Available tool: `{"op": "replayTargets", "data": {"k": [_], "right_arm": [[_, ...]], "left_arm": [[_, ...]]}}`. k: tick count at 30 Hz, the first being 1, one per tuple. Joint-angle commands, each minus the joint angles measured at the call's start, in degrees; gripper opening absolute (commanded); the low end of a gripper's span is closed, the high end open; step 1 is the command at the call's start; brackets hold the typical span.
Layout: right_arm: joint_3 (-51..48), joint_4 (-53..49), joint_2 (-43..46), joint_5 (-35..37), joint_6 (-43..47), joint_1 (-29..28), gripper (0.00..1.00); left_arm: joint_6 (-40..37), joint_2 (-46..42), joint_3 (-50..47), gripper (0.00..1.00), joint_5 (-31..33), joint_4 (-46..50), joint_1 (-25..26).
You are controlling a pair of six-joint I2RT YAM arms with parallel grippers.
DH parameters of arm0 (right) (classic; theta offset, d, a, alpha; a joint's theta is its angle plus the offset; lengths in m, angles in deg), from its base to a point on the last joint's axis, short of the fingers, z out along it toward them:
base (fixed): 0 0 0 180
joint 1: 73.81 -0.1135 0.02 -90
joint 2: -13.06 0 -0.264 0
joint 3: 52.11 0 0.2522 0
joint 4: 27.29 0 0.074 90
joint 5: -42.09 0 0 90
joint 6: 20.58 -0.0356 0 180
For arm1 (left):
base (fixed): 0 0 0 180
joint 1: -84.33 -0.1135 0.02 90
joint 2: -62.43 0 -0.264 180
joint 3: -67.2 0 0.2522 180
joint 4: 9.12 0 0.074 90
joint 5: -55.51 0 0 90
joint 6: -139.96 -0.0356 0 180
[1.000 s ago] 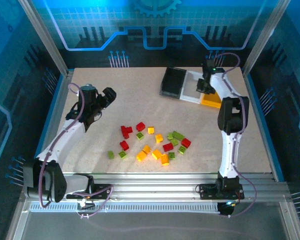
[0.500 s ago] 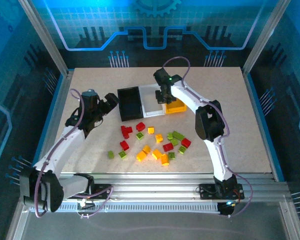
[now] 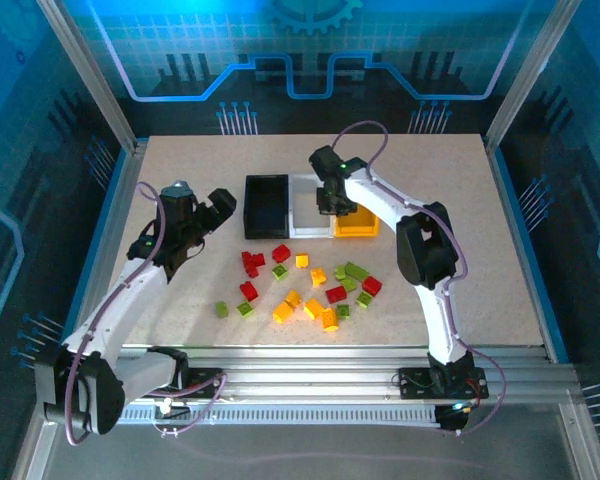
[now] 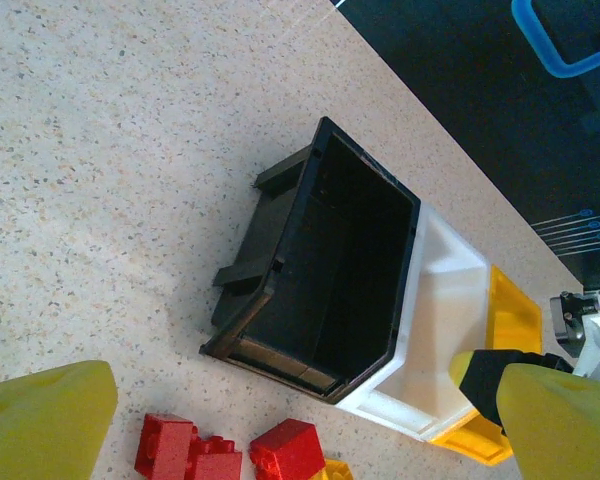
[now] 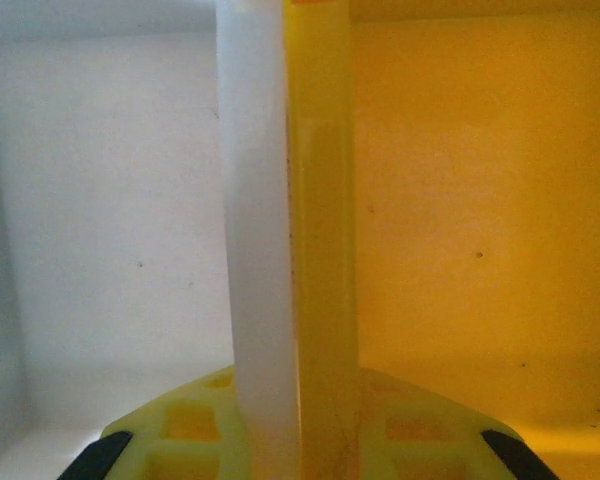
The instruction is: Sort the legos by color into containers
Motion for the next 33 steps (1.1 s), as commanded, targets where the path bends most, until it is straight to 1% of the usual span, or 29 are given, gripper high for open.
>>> {"op": "replayTargets", "data": {"k": [1,5,9,10,13,14,16,19,23,26,28,33], "right_arm": [[-1.44,-2.7,1.55,3.24,-1.95,-2.31,0.0],[-3.49,-1.14,2.09,3.5,-3.27,-3.25,0.0],[-1.61,-2.58,0.4,3.96,-2.7,-3.43,0.0],[-2.01,-2.02,0.71,3.98,-2.66,-3.46,0.04],[-3.38,-0.13,2.22,4.07,-2.03,-3.45,0.28],[-3.19,0.06,2.49,4.23,-1.86,-3.38,0.35],[-2.57,-0.03,2.93,4.42,-1.44,-3.38,0.46],[-2.18,0.49,4.22,4.43,-1.12,-3.42,0.57],[-4.31,2.44,8.76,4.64,-0.31,-4.07,0.66],[-7.24,2.74,13.36,4.09,0.92,-4.73,0.69],[-11.62,3.16,17.5,3.4,1.92,-5.28,0.74],[-25.48,1.33,27.58,1.26,2.75,-5.48,0.76]], "left_arm": [[-0.18,-1.07,-0.66,0.99,-0.67,0.92,0.25],[-0.29,-1.13,-0.61,0.99,-0.47,1.12,0.25],[-0.57,-1.1,-0.73,0.99,-0.61,1.1,0.34],[-0.66,-1.08,-0.74,0.99,-0.45,1.35,0.34],[-0.98,-1.31,-0.72,0.99,-0.23,1.47,0.3],[-1.0,-1.38,-0.81,0.99,-0.27,1.4,0.34],[-0.95,-1.44,-0.83,0.99,-0.3,1.11,0.43],[-1.07,-1.49,-0.59,0.99,-0.4,1.11,0.6],[-1.66,-1.47,0.21,0.99,-0.72,1.79,1.34],[-2.27,-1.92,0.78,0.99,-0.52,2.6,2.46],[-2.63,-2.58,0.75,0.99,-0.59,3.08,3.66],[-2.83,-3.83,0.92,0.99,-1.07,5.48,6.19]]}}
